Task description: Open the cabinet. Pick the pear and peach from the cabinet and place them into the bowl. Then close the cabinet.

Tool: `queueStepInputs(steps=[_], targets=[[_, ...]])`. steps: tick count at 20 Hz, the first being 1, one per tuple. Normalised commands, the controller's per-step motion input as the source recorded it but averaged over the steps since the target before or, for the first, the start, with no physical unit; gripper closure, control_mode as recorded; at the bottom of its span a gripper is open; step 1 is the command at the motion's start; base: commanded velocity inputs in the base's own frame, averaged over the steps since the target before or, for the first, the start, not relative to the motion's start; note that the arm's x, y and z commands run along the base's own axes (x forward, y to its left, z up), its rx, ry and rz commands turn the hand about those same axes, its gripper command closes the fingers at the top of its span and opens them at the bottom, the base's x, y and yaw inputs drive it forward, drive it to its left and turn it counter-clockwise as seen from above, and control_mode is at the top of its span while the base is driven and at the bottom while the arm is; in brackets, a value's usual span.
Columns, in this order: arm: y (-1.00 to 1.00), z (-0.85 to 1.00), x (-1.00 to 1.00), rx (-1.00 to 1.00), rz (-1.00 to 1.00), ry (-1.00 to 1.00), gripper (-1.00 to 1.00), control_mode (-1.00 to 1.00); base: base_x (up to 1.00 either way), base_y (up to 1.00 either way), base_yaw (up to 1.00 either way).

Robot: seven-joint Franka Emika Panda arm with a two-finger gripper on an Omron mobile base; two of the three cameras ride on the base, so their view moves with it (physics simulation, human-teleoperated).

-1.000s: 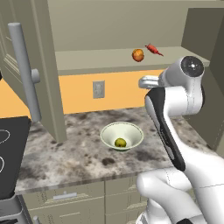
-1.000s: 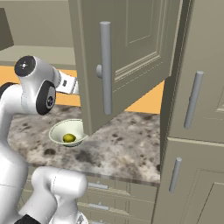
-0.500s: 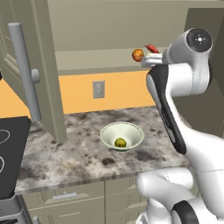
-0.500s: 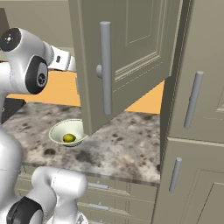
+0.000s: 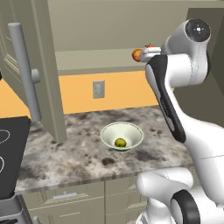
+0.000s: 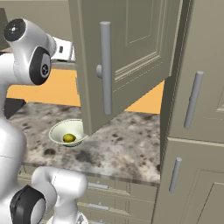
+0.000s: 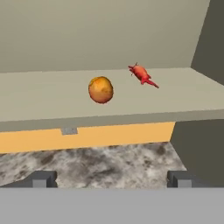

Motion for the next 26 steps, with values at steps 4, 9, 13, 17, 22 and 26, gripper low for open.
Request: queueStepInputs(steps=[4, 9, 13, 17, 22, 26], targets=[[0.0, -0.03, 0.33, -0.05, 0.02, -0.08, -1.0, -1.0, 0.0, 0.0, 0.0], [0.0, 0.0, 0.51, -0.01, 0.0, -0.03, -1.0, -1.0, 0.0, 0.0, 0.0], [0.0, -0.02, 0.66, 0.0, 0.0, 0.0, -1.0, -1.0, 0.0, 0.0, 0.0], [0.0, -0.06, 0.66, 0.0, 0.0, 0.0, -1.0, -1.0, 0.0, 0.0, 0.0], [0.0, -0.13, 0.66, 0.0, 0.0, 0.0, -1.0, -1.0, 0.0, 0.0, 0.0], [0.0, -0.17, 0.67, 0.0, 0.0, 0.0, -1.0, -1.0, 0.0, 0.0, 0.0]])
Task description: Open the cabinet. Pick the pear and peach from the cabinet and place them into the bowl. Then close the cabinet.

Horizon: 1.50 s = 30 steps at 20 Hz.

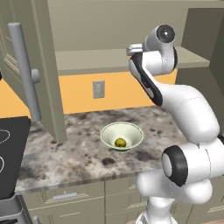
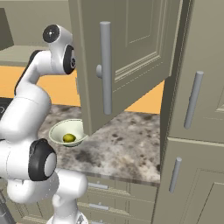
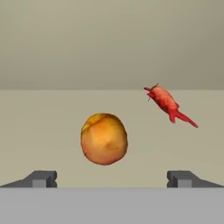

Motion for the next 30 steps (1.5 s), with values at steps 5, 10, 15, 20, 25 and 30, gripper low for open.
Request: queueStepInputs(steps=[5, 10, 15, 20, 25, 30], targets=[[0.0, -0.15, 0.68, 0.0, 0.0, 0.0, -1.0, -1.0, 0.0, 0.0, 0.0], [0.01, -0.13, 0.65, 0.0, 0.0, 0.0, -1.0, -1.0, 0.0, 0.0, 0.0], [0.0, -0.28, 0.51, 0.0, 0.0, 0.0, -1.0, -1.0, 0.0, 0.0, 0.0], [0.06, -0.36, 0.35, 0.0, 0.0, 0.0, 1.0, -1.0, 0.0, 0.0, 0.0], [0.0, -0.25, 0.0, 0.0, 0.0, 0.0, 1.0, -1.0, 0.0, 0.0, 0.0], [0.0, -0.03, -0.01, 0.0, 0.0, 0.0, 1.0, -1.0, 0.0, 0.0, 0.0]])
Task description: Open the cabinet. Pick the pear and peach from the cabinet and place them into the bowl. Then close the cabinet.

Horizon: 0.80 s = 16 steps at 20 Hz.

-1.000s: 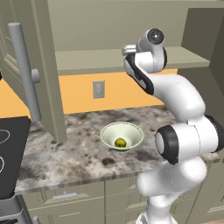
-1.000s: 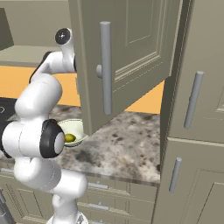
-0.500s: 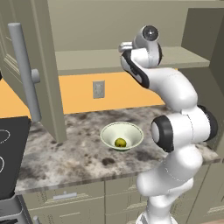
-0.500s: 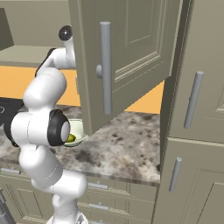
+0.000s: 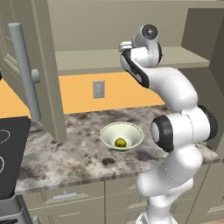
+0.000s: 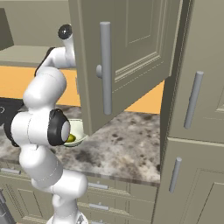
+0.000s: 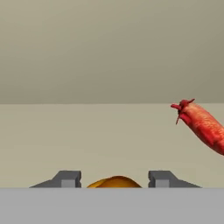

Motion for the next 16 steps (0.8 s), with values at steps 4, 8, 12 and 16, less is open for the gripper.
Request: queueStepInputs(steps=[4, 8, 12, 16], targets=[[0.0, 0.01, -0.34, 0.0, 0.0, -0.1, 1.0, -1.0, 0.0, 0.0, 0.0], [0.0, 0.1, -0.89, 0.0, 0.0, -0.2, 1.0, -1.0, 0.0, 0.0, 0.0], [0.0, 0.06, -1.0, 0.0, 0.0, -0.19, 1.0, -1.0, 0.0, 0.0, 0.0], [0.0, 0.28, -1.0, 0.01, 0.0, -0.08, 1.0, -1.0, 0.0, 0.0, 0.0]])
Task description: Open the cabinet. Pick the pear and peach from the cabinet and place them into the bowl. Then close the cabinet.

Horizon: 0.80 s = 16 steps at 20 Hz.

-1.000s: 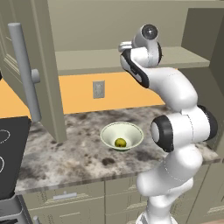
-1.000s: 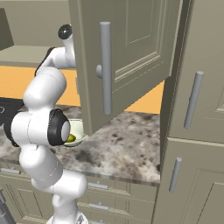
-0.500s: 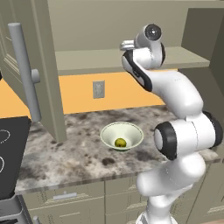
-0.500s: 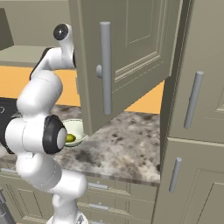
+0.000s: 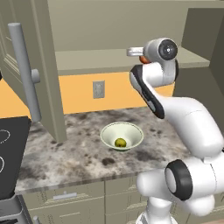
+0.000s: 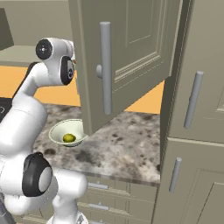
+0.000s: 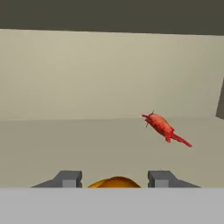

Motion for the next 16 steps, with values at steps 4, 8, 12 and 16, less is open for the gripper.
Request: queueStepInputs(steps=[4, 8, 12, 16], targets=[[0.0, 0.46, -1.0, 0.01, -0.02, 0.0, 1.0, -1.0, 0.0, 0.0, 0.0], [0.0, 0.44, -1.0, 0.0, -0.01, 0.0, 1.0, -1.0, 0.0, 0.0, 0.0], [0.01, 0.26, -0.94, 0.0, 0.0, 0.01, 1.0, -1.0, 0.0, 0.0, 0.0], [0.03, 0.04, -0.25, 0.0, 0.0, 0.01, 1.0, -1.0, 0.0, 0.0, 0.0]])
